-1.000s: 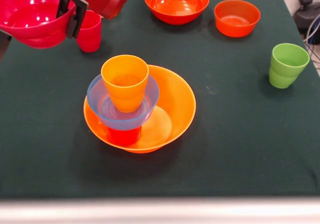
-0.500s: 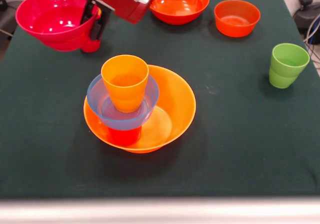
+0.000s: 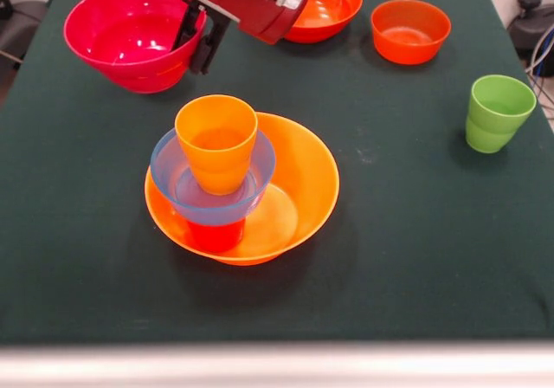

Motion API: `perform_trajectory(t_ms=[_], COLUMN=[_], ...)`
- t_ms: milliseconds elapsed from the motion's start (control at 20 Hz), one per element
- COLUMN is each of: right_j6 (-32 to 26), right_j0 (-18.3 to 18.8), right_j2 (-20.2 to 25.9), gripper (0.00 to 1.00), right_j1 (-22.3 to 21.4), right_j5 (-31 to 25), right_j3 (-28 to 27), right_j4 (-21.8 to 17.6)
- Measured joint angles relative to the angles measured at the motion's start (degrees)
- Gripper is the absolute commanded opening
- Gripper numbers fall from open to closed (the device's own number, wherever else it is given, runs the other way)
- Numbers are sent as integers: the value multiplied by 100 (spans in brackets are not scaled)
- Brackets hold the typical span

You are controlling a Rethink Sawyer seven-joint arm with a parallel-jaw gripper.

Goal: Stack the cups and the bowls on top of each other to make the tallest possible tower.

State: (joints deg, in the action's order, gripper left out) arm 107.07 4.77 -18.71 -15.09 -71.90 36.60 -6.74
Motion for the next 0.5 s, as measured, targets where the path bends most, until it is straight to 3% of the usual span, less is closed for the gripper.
perform_trajectory(t_ms=[500], right_j6=[0], right_j0=[-8], right_j2=[-4], gripper=[0], right_j1=[8], right_j5=[0], right_j3=[2], right_j4=[31])
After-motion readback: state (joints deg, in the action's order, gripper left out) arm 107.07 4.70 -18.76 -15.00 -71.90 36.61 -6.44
